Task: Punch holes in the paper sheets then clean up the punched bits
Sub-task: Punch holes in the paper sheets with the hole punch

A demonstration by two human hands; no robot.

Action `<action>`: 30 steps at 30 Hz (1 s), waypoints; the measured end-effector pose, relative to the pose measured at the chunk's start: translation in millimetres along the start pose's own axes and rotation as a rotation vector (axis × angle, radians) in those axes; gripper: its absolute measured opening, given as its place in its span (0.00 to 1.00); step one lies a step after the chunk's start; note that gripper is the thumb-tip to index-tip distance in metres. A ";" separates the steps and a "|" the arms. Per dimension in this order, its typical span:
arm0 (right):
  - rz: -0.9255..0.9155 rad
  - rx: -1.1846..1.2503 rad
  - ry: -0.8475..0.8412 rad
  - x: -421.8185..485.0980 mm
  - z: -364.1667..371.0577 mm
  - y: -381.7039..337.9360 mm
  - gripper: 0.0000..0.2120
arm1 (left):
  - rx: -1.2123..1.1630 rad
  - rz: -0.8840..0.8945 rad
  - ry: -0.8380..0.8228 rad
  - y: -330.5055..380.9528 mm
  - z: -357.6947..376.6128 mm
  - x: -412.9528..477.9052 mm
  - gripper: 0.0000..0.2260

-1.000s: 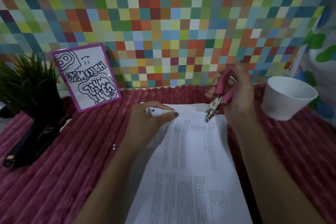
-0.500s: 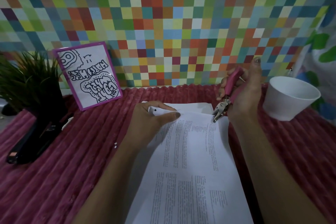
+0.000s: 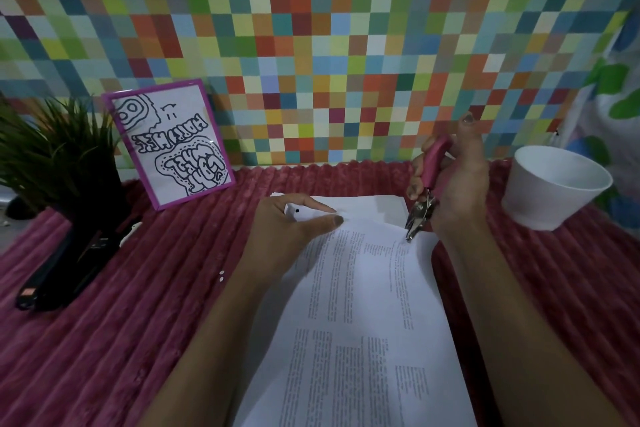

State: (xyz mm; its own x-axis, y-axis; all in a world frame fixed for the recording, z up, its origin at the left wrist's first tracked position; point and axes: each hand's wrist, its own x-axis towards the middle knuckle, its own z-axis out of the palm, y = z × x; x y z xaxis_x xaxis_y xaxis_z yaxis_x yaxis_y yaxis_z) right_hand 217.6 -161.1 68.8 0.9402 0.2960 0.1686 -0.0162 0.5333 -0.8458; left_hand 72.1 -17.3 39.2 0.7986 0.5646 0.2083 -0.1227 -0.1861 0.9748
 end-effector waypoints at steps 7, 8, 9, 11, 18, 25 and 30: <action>0.070 0.036 -0.119 7.9 -10.5 2.0 0.22 | -0.034 -0.067 0.070 -4.5 -6.0 3.2 0.03; 0.081 0.048 -0.105 7.3 -10.5 3.8 0.22 | -0.047 -0.086 0.077 -6.1 -7.1 4.1 0.03; 0.088 0.062 -0.091 6.5 -9.5 5.2 0.21 | -0.056 -0.106 0.076 -8.1 -8.0 5.1 0.03; 0.094 0.101 -0.071 4.7 -8.5 8.9 0.18 | -0.047 -0.164 0.056 -11.6 -9.9 6.5 0.03; 0.088 0.122 -0.046 1.6 -7.0 13.0 0.17 | 0.381 -0.181 0.123 -8.7 -27.8 9.3 0.16; 0.060 0.137 -0.048 -1.6 -5.0 8.9 0.18 | 0.809 0.237 -0.337 31.4 34.0 13.3 0.18; 0.022 0.160 -0.049 -2.7 -6.0 8.2 0.19 | 0.747 0.175 -0.365 6.9 50.5 24.6 0.09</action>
State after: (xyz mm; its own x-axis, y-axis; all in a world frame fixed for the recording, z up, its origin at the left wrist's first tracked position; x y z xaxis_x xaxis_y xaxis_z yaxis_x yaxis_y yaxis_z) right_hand 216.9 -162.3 58.4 0.9216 0.3447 0.1785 -0.0941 0.6444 -0.7589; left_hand 120.6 -45.3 47.1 0.9600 0.2077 0.1876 0.0569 -0.8011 0.5959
